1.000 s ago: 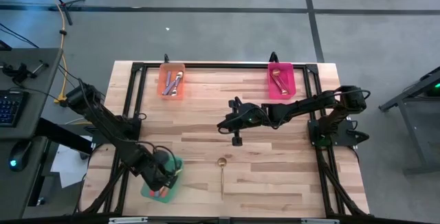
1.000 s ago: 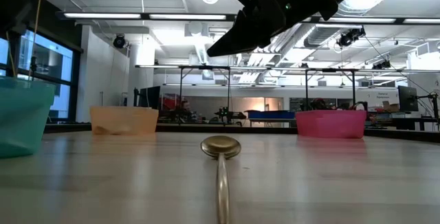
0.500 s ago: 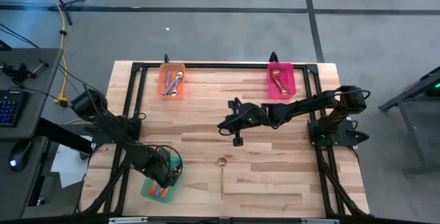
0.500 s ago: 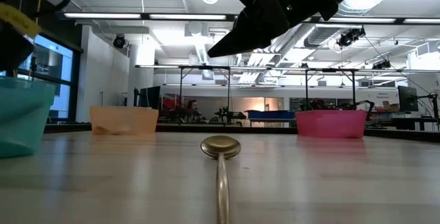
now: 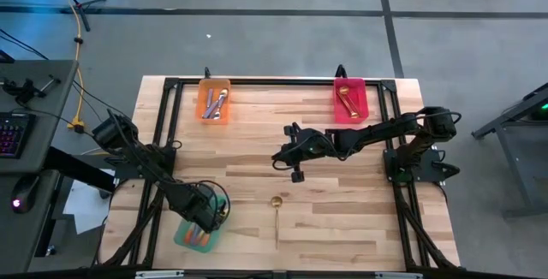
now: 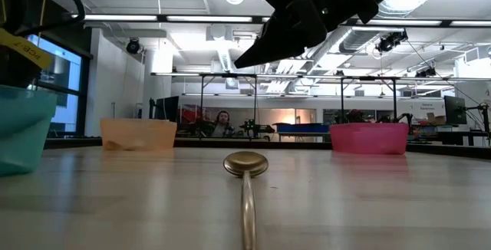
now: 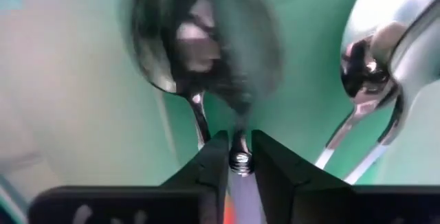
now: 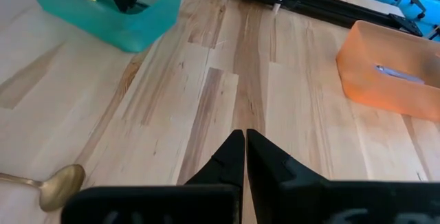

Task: Sort silverware by color (type)
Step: Put the purple spoon into the orange bin

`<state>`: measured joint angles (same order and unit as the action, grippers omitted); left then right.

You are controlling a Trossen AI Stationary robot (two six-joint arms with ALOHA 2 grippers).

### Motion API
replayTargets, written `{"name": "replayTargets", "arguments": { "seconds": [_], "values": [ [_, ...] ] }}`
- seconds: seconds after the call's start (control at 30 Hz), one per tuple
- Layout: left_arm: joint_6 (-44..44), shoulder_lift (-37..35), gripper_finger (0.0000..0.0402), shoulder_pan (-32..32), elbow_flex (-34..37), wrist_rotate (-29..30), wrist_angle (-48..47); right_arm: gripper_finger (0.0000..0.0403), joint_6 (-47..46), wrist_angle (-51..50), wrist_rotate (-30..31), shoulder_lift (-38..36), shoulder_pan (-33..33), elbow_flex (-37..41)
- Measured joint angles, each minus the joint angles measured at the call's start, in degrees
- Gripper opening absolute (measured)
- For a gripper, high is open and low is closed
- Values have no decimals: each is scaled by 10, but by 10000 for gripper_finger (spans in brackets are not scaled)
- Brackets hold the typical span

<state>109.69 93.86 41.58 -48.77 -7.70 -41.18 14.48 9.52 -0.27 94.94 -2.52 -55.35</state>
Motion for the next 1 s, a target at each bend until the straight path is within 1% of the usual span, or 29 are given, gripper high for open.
{"name": "replayTargets", "arguments": {
  "seconds": [0.1,0.33,0.5,0.67,0.8,0.9,1.0],
  "values": [
    [-6,0,27,0,-1,1,-2,0,5,-2,0,0,0,0],
    [-30,-4,26,0,-32,-14,-56,0,9,-2,0,0,0,0],
    [-61,-31,26,-8,-50,-8,-61,0,11,-1,0,0,0,0],
    [-146,-72,26,-31,-54,12,-44,0,21,-2,-2,0,11,0],
    [-222,-114,26,-64,-54,54,-45,0,20,0,-9,1,24,0],
    [-296,-152,26,-101,-54,92,-66,0,21,20,-35,11,30,0],
    [-384,-192,26,-159,-54,124,-103,0,18,40,-46,28,34,0]
  ]
}}
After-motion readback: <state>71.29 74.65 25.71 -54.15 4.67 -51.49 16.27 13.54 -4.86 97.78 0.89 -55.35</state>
